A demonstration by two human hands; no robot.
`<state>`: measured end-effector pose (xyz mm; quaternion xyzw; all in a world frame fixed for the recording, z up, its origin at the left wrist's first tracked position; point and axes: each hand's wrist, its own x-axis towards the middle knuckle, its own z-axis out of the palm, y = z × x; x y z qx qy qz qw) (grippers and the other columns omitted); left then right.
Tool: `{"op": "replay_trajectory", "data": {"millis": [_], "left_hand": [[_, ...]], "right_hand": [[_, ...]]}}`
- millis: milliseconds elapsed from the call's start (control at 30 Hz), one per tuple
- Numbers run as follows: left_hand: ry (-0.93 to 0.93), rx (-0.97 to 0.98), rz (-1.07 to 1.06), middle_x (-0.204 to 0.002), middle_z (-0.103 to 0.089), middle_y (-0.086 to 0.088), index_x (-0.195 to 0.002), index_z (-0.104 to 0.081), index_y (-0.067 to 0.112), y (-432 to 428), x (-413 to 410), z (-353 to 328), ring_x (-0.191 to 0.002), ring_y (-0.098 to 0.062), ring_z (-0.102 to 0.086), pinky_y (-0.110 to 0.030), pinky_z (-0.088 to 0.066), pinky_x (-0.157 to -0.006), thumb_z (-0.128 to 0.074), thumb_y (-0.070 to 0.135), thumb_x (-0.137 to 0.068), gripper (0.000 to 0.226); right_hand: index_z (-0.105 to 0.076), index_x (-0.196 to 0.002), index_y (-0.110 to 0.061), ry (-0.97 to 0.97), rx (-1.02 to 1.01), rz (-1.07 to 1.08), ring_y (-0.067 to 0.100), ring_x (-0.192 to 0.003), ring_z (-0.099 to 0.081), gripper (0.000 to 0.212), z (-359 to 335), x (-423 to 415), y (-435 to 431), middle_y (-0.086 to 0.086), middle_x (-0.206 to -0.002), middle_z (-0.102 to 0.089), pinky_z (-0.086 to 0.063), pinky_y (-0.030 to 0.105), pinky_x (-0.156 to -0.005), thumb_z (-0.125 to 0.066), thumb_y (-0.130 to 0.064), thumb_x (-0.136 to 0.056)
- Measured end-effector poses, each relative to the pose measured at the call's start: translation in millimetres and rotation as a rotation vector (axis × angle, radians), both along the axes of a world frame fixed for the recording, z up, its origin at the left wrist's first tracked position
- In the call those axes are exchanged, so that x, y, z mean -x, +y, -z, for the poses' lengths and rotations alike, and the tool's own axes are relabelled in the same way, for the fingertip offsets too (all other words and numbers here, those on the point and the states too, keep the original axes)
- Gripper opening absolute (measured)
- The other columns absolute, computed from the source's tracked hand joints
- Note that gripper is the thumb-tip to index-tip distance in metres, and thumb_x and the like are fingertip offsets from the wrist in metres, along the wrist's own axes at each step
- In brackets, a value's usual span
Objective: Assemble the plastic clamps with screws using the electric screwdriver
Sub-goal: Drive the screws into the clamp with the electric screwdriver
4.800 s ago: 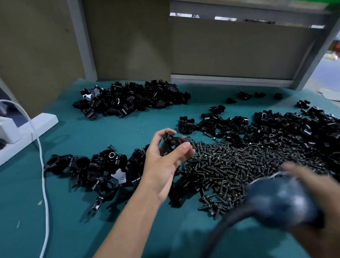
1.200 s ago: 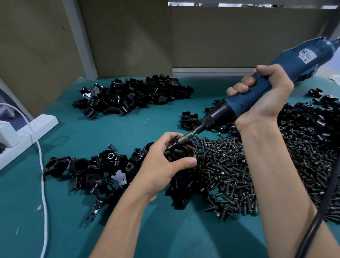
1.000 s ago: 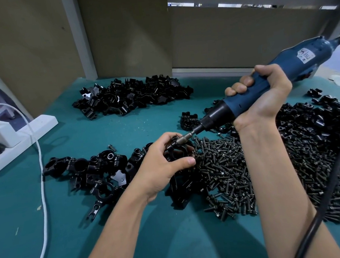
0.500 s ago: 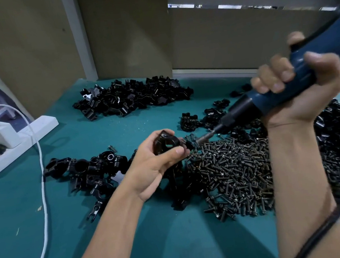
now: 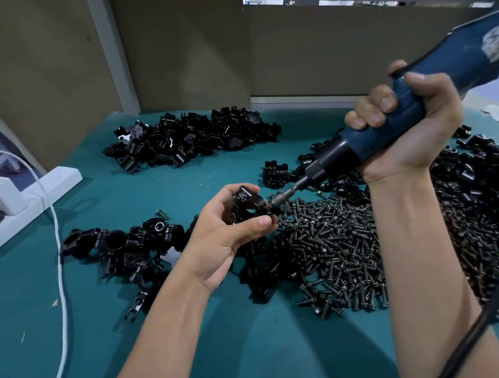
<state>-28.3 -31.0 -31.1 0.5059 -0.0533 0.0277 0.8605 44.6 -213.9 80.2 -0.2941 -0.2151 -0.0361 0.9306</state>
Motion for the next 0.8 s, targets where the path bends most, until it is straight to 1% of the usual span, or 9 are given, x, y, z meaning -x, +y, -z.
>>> {"op": "replay_trajectory", "data": {"millis": [33, 100, 200, 300, 367, 467, 567, 667, 800], "left_hand": [[0.0, -0.014, -0.002, -0.1, -0.066, -0.01, -0.092, -0.074, 0.021, -0.2, 0.3, -0.7, -0.088, -0.034, -0.072, -0.031, -0.059, -0.077, -0.08, -0.002, -0.059, 0.041], [-0.001, -0.031, -0.003, -0.1, -0.065, -0.01, -0.092, -0.074, 0.021, -1.1, 1.1, -1.2, -0.087, -0.033, -0.072, -0.031, -0.059, -0.075, -0.08, -0.002, -0.058, 0.041], [-0.001, -0.033, 0.009, -0.091, -0.069, -0.006, -0.096, -0.072, 0.016, -3.2, 1.5, -1.4, -0.084, -0.031, -0.072, -0.031, -0.06, -0.073, -0.079, -0.002, -0.06, 0.041], [-0.002, -0.036, 0.018, -0.085, -0.072, 0.001, -0.096, -0.071, 0.015, -3.6, 1.9, -1.5, -0.084, -0.03, -0.072, -0.031, -0.06, -0.075, -0.079, -0.002, -0.061, 0.04], [-0.004, -0.047, 0.016, -0.085, -0.072, 0.002, -0.096, -0.071, 0.015, -3.4, 2.5, -1.7, -0.085, -0.03, -0.072, -0.031, -0.059, -0.076, -0.078, -0.003, -0.061, 0.04], [-0.009, -0.065, 0.013, -0.086, -0.072, 0.003, -0.097, -0.07, 0.016, -3.8, 3.8, -2.3, -0.086, -0.03, -0.072, -0.031, -0.059, -0.076, -0.079, -0.002, -0.061, 0.041], [-0.006, -0.083, -0.013, -0.087, -0.072, 0.004, -0.096, -0.072, 0.019, -4.1, 4.5, -3.1, -0.089, -0.034, -0.072, -0.031, -0.059, -0.077, -0.081, 0.0, -0.059, 0.043], [-0.008, -0.114, -0.035, -0.088, -0.073, 0.005, -0.095, -0.073, 0.021, -5.2, 4.2, -2.9, -0.093, -0.038, -0.071, -0.033, -0.06, -0.078, -0.082, 0.002, -0.057, 0.044], [-0.003, -0.125, -0.05, -0.089, -0.074, 0.005, -0.094, -0.073, 0.022, -5.3, 3.7, -2.7, -0.094, -0.04, -0.071, -0.035, -0.06, -0.08, -0.084, 0.004, -0.054, 0.045]], "right_hand": [[-0.051, -0.079, -0.014, -0.002, 0.003, 0.0, 0.009, -0.041, -0.039, 0.01, 0.7, 0.1, 0.7, -0.006, -0.049, -0.045, -0.033, 0.02, -0.045, -0.047, -0.02, -0.071], [-0.051, -0.078, -0.014, -0.005, 0.004, -0.004, 0.009, -0.04, -0.039, 0.01, 1.0, 0.1, 1.4, -0.006, -0.049, -0.046, -0.033, 0.02, -0.045, -0.047, -0.02, -0.071], [-0.051, -0.077, -0.015, -0.013, 0.018, -0.019, 0.009, -0.039, -0.039, 0.009, 0.7, -0.2, 0.7, -0.006, -0.048, -0.045, -0.033, 0.02, -0.044, -0.046, -0.019, -0.072], [-0.051, -0.078, -0.015, -0.036, 0.031, -0.037, 0.009, -0.039, -0.04, 0.007, 1.5, -1.5, -0.1, -0.007, -0.048, -0.046, -0.033, 0.02, -0.045, -0.043, -0.016, -0.077], [-0.05, -0.078, -0.015, -0.037, 0.032, -0.049, 0.009, -0.039, -0.04, 0.009, 1.9, -1.9, -0.3, -0.007, -0.048, -0.047, -0.033, 0.02, -0.044, -0.041, -0.016, -0.078], [-0.05, -0.077, -0.015, -0.023, 0.029, -0.051, 0.009, -0.039, -0.039, 0.008, 1.6, -1.9, -0.2, -0.007, -0.047, -0.046, -0.033, 0.019, -0.044, -0.042, -0.017, -0.076], [-0.05, -0.075, -0.015, 0.009, 0.027, -0.031, 0.009, -0.038, -0.038, 0.007, 1.4, -1.4, 0.5, -0.006, -0.046, -0.044, -0.032, 0.019, -0.044, -0.045, -0.019, -0.071], [-0.05, -0.075, -0.015, 0.025, 0.033, -0.017, 0.01, -0.038, -0.038, 0.008, 1.6, -1.8, 0.9, -0.006, -0.047, -0.044, -0.032, 0.019, -0.044, -0.046, -0.019, -0.07], [-0.05, -0.075, -0.015, 0.037, 0.035, -0.006, 0.01, -0.039, -0.038, 0.007, 2.6, -2.3, 1.5, -0.006, -0.047, -0.044, -0.032, 0.02, -0.044, -0.047, -0.019, -0.069]]}}
